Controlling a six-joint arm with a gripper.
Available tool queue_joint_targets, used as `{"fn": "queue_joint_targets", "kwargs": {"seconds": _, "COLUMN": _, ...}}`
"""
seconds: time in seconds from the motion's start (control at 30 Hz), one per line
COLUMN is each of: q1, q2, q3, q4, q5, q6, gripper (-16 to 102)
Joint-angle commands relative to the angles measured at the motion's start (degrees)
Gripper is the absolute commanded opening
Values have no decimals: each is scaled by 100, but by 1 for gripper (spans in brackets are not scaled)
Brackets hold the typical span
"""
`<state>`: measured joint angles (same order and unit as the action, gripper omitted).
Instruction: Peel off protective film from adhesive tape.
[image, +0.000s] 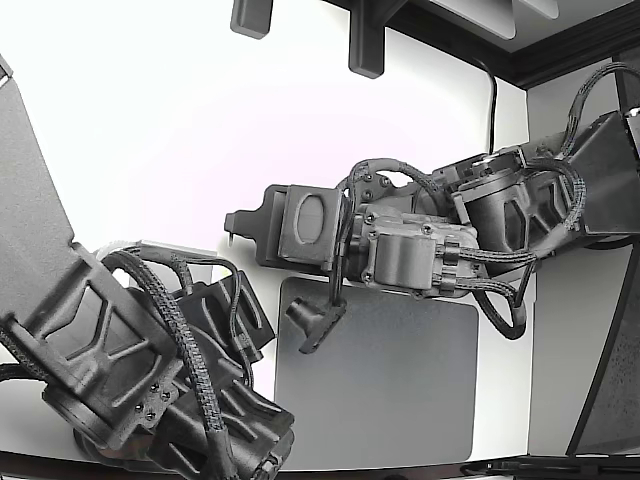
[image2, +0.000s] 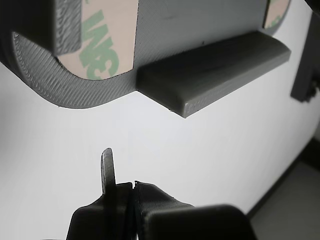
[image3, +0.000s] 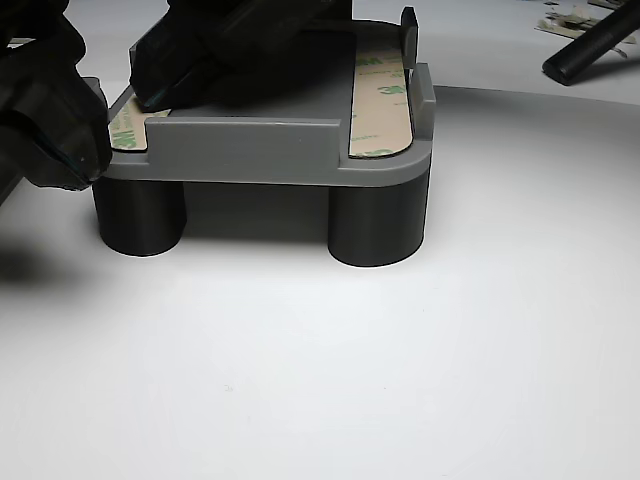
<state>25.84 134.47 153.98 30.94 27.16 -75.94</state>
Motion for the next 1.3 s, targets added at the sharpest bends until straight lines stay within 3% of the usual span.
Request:
{"fn": "queue_joint_targets", "kwargs": {"seconds": 0.0, "q1": 26, "q2": 88, "q3": -123, "q4": -97, "q5": 88, "q6": 105, "gripper": -11}}
{"fn": "queue_joint_targets", "kwargs": {"seconds": 0.33, "q1": 431, "q2": -281, "q3": -272, "q4": -237, "q5": 554, "q6": 703, "gripper": -11}}
{"fn": "queue_joint_targets", "kwargs": {"seconds": 1.27, "q1": 756, "q2": -756, "q3": -624, "q4": 79, "q5": 844, "q6": 1433, "gripper": -11}}
